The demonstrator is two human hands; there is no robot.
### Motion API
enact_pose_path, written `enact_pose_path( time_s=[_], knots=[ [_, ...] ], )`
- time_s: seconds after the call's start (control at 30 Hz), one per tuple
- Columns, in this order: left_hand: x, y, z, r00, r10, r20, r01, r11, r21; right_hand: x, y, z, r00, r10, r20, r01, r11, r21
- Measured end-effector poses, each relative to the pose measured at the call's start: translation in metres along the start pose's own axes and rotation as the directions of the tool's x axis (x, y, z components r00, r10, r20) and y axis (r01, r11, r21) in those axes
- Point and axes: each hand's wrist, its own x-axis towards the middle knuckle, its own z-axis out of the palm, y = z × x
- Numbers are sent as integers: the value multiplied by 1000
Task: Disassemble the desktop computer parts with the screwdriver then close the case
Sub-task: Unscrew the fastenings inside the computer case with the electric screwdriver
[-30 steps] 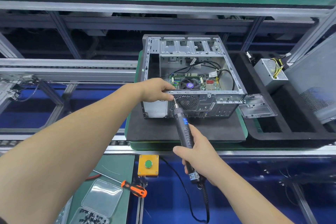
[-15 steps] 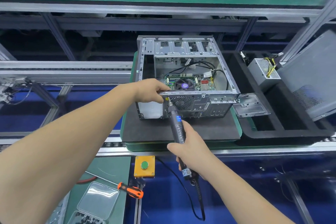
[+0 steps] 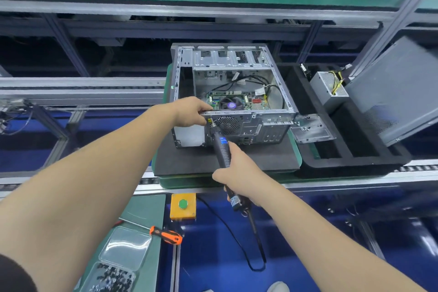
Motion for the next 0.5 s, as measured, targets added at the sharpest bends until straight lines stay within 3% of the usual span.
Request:
enact_pose_path(
  time_s=[0.5],
  knots=[
    [0, 6, 4, 999, -33, -38, 35, 997, 68, -5, -11, -13, 1000, -8, -2, 7, 993, -115]
  ],
)
